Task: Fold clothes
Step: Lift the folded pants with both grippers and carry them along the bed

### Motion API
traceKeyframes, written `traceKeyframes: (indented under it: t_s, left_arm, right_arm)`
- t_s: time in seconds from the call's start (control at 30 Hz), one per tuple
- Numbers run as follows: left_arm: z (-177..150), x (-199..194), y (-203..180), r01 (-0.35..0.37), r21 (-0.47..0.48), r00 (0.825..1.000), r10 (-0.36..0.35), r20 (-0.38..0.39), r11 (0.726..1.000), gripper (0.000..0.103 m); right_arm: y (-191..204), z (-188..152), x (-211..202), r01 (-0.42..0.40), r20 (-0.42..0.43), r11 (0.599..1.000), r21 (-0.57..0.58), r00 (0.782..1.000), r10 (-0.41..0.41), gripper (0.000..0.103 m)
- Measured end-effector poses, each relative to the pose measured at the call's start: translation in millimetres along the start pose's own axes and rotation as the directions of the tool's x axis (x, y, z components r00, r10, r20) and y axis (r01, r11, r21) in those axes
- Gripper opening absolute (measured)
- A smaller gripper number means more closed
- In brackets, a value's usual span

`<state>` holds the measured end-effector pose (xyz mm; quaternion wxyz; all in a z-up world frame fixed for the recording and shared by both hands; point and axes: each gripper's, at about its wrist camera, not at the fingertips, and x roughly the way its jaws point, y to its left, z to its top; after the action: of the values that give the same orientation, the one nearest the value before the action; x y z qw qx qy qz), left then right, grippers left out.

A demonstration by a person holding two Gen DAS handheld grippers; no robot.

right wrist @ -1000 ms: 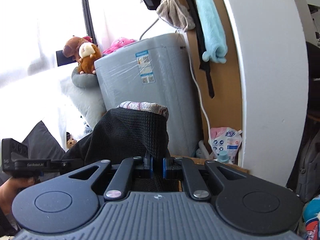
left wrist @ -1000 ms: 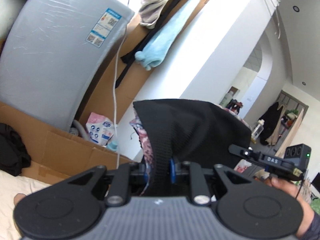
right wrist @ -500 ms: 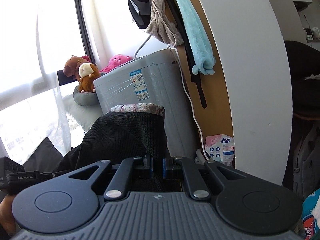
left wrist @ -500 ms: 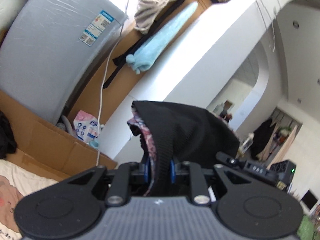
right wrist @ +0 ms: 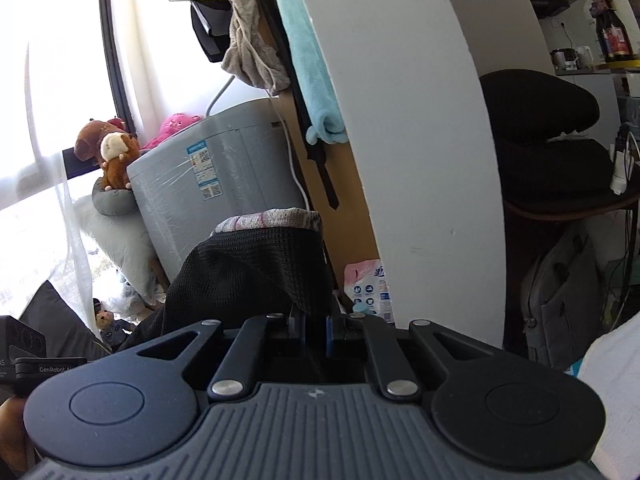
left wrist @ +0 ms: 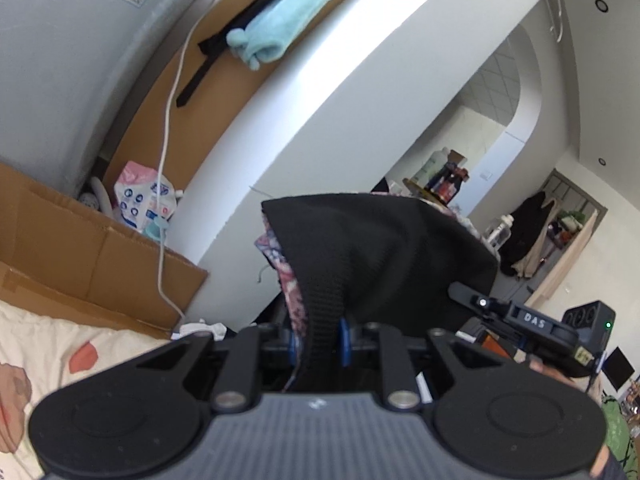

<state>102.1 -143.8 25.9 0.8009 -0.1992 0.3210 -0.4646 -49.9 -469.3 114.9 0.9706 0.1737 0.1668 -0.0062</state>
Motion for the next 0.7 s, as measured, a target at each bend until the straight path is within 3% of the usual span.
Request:
traceKeyframes:
  t_s: [0.33, 0.7]
  left_arm:
    - [-27, 70, 3, 0.017, -0.003, 0.996, -0.017, -0.083, 1.0, 0.02]
    - [-55, 111, 10, -0.009, -0.029, 0.99, 0.005, -0.141, 1.0, 0.02]
  right_arm:
    - [-61, -13, 5, 0.091, -0.04, 0.996, -0.009, 0.995, -0.091, 0.009]
    - [-98, -32, 25, 0.15, -0.112, 0.988, -0.027, 0.982, -0.152, 0.009]
